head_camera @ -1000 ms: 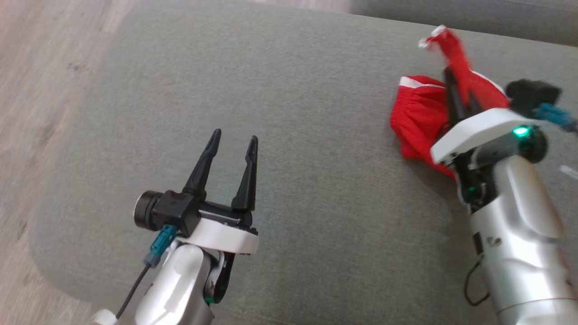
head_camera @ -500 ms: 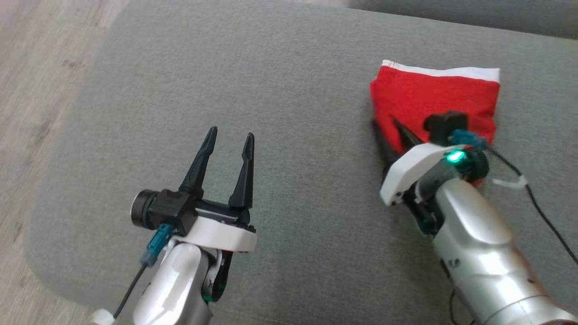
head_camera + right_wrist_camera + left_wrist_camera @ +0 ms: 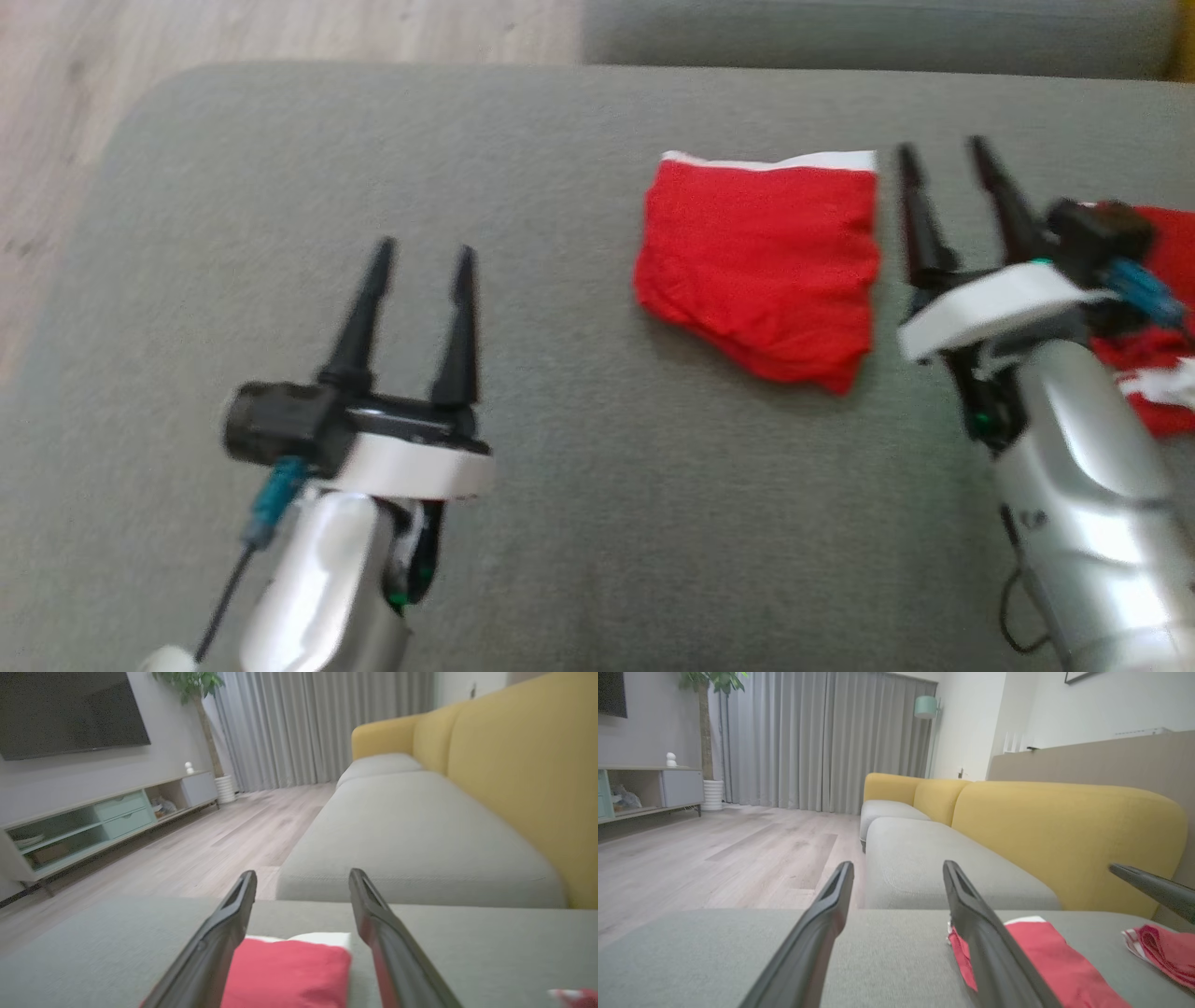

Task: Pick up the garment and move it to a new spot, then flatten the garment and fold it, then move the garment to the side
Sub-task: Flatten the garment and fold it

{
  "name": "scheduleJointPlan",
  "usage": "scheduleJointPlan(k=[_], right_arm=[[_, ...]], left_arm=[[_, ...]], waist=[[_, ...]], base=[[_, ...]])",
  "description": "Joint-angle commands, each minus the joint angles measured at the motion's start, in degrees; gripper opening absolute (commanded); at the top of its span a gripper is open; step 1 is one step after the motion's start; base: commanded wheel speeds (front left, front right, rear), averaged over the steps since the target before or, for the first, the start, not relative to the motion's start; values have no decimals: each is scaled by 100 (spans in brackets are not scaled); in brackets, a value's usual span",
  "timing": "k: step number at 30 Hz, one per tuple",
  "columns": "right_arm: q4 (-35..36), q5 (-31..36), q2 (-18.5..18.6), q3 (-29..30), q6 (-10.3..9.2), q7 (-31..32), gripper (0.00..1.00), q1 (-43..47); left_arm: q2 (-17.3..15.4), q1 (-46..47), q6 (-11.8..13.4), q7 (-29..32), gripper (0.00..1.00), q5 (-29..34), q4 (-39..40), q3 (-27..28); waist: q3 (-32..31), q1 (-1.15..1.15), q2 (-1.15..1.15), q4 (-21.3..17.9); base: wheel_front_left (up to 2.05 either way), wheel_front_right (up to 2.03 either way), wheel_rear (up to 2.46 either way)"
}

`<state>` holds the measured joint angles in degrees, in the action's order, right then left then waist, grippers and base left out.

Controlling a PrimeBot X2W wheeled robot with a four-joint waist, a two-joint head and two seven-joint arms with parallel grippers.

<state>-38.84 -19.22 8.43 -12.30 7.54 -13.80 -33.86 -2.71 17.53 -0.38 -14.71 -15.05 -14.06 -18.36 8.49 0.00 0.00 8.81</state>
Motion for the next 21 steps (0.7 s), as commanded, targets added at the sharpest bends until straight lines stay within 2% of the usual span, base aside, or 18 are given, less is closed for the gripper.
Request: scheduleJointPlan(k=[1, 6, 9, 12, 16, 21], right_arm=[[306, 138, -19, 91, -5, -83, 100, 145], [1073, 626, -69, 1014, -5, -108, 100, 847], [1537, 958, -172, 1379, -5, -110, 100, 1336], [1987, 994, -358, 1722, -5, -112, 100, 1768], [2409, 996, -504, 1891, -5, -111, 100, 2217], [2701, 878, -551, 1833, -5, -77, 100, 2430]], left_arm=[[-73, 75, 71, -29, 100, 46, 281, 335], [-68, -42, 64, -29, 100, 95, 390, 554], [-65, -137, 21, -29, 100, 148, 368, 616], [-59, -253, -19, -29, 100, 182, 324, 677], [-46, -402, -64, -29, 100, 207, 303, 738], [-25, -408, -97, -29, 100, 128, 322, 703]], waist=[[-174, 0, 0, -285], [-283, 0, 0, -580], [-318, 0, 0, -712], [-333, 0, 0, -818], [-289, 0, 0, -902], [-92, 0, 0, -928]], base=[[0, 0, 0], [0, 0, 0], [0, 0, 0], [0, 0, 0], [0, 0, 0], [0, 0, 0]])
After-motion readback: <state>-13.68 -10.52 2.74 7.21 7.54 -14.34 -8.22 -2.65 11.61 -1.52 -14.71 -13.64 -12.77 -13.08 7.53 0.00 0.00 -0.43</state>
